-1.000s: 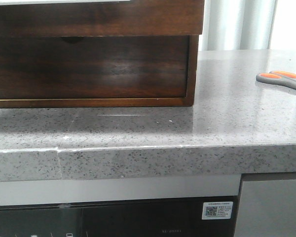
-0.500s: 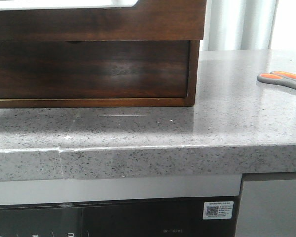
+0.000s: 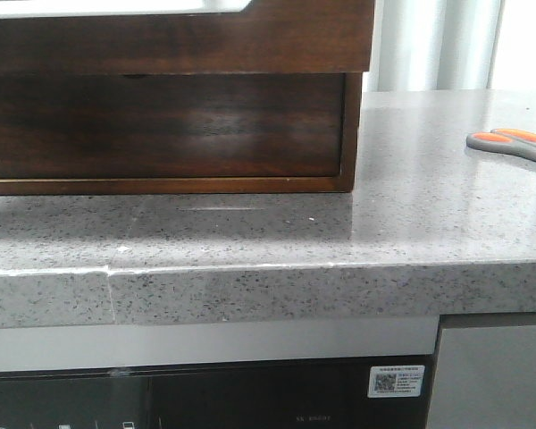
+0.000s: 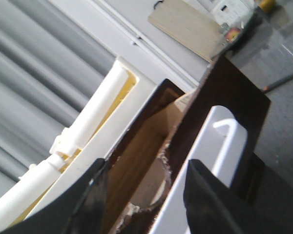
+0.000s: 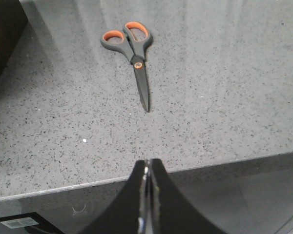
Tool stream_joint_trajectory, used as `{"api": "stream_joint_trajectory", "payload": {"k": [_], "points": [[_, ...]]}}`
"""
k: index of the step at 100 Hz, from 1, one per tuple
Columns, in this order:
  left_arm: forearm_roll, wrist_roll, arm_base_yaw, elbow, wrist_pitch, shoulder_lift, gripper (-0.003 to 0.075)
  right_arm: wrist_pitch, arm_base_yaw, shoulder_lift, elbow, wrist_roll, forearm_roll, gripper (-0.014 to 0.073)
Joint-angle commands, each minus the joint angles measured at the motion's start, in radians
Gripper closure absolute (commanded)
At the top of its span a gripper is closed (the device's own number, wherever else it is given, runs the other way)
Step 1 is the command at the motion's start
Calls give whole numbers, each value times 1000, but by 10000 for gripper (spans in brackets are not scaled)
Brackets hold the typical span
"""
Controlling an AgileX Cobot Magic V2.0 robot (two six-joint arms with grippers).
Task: Put scissors in drawer with both arms
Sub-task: 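Lower the right gripper onto the grey-orange scissors and grasp them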
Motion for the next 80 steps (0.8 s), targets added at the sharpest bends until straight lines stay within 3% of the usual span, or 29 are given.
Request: {"api": "stream_joint_trajectory", "payload": {"k": [1, 13, 20, 37, 42, 80], "points": [[-167, -18, -1, -30, -50, -11, 402, -62, 1, 54, -56, -11, -3, 699], [-238, -18, -1, -30, -50, -32, 402, -55, 1, 133, -106, -21, -3, 687], [-255, -29, -1, -30, -48, -46, 402, -27, 1, 192, -150, -36, -3, 634], [-302, -40, -1, -30, 35, -86, 402, 42, 3, 362, -273, -50, 24, 339], [-331, -47, -1, -30, 67, -97, 402, 56, 5, 414, -309, -50, 26, 287], [-394, -118, -1, -30, 241, -206, 402, 269, 31, 849, -720, -89, 26, 281]]}}
